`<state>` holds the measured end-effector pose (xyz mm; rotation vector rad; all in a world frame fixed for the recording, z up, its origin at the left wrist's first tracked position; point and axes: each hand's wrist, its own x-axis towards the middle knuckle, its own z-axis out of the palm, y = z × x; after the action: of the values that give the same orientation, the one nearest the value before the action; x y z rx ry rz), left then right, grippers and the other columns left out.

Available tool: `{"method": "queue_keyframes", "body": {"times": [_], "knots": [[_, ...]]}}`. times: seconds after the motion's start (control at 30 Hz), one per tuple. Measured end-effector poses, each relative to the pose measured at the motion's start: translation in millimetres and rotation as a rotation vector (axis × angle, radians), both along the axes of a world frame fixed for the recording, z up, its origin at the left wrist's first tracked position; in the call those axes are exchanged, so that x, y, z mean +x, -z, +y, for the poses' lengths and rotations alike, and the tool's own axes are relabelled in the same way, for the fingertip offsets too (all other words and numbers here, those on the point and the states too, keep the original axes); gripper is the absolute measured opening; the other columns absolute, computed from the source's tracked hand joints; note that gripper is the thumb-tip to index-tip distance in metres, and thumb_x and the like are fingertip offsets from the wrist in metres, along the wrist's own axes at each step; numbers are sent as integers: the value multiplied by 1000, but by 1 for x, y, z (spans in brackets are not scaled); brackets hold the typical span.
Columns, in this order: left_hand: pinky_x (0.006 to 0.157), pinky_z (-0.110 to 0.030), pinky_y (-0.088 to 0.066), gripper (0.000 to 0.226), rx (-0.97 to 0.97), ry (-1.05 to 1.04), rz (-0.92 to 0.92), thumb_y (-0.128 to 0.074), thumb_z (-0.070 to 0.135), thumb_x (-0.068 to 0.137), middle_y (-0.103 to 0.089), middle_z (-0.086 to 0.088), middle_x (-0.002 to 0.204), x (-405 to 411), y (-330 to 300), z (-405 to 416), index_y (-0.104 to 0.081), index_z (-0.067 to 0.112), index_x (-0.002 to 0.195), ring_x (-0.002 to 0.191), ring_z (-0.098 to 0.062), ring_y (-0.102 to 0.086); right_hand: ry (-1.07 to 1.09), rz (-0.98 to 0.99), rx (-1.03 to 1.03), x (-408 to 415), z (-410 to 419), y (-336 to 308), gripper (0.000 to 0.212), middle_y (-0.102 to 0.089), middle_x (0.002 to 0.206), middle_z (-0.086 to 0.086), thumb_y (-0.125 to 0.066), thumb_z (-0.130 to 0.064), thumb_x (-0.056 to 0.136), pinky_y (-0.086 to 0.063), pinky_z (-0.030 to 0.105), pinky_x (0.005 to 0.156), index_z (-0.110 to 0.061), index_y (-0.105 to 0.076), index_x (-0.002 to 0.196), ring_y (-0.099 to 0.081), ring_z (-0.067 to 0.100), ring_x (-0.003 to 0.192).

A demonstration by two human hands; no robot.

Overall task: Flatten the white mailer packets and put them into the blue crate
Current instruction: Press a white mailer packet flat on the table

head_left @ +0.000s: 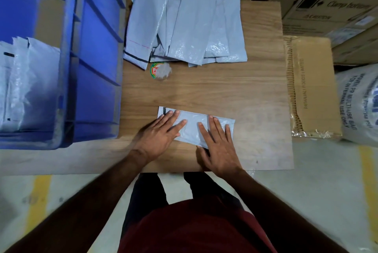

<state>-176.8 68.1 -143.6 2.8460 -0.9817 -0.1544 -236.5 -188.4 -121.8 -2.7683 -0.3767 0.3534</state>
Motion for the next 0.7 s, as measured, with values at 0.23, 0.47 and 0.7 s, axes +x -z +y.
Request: {"method": "queue_keyframes", "body": {"times": [0.23,0.47,0.7], "knots": [[118,-45,-36,70,142,-1,117,-40,52,98,-29,-17,164,0,-21,-8,-34,15,157,150,-33,-32,-5,32,-111,14,5,-6,72,-10,169,15,-32,-41,94,-15,59,123,-19,-21,162,-7,30,157],[106,-49,-49,63,113,44,87,-35,21,89,-49,-17,152,13,-67,-18,-44,15,151,137,-35,-51,14,43,-104,32,-8,-29,81,-26,166,8,-49,-18,85,-32,54,118,-22,-23,162,-27,27,153],[106,-42,-49,71,52,-3,-95,-58,5,69,-59,-14,143,57,-157,-40,-60,10,139,126,-28,-62,34,-184,33,77,-6,-106,73,-40,159,8,-40,-14,85,-29,46,119,-20,-35,158,-39,27,147]]}}
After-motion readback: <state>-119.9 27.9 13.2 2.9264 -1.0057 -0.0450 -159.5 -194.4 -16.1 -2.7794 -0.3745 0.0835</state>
